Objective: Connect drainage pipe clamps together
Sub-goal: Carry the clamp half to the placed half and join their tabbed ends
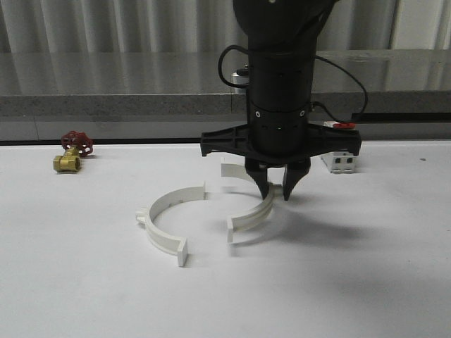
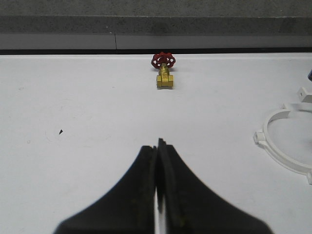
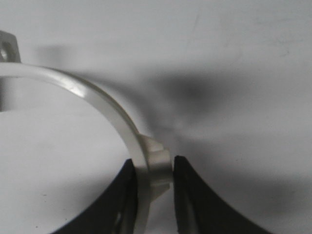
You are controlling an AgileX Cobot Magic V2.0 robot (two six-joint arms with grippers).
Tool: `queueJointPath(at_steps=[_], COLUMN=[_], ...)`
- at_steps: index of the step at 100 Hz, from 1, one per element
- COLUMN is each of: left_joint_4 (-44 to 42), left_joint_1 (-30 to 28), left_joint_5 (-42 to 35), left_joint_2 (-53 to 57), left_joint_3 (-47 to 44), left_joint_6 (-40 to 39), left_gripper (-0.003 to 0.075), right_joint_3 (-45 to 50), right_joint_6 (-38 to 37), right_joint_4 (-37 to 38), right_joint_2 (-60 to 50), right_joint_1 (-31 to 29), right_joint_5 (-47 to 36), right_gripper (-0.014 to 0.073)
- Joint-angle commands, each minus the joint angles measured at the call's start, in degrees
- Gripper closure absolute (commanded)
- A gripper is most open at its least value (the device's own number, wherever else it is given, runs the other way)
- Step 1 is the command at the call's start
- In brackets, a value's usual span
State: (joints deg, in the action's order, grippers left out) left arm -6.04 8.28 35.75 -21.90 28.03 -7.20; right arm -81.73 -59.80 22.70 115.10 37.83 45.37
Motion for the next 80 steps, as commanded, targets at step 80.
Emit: queueJointPath(at_steps=[80], left_joint_4=[0.2], left_joint_1=[-0.03], left_joint_5=[-4.25], left_joint_2=[-0.46], left_joint_3=[1.58], left_joint_6=[-0.02], left_gripper=[0.0741], right_joint_3=[-1.79], right_joint_6=[-5.47], right_joint_4=[-3.35], right_joint_2=[-0.92], right_joint_1=[2.18], right_joint_5=[-4.07], right_gripper=[0.0564])
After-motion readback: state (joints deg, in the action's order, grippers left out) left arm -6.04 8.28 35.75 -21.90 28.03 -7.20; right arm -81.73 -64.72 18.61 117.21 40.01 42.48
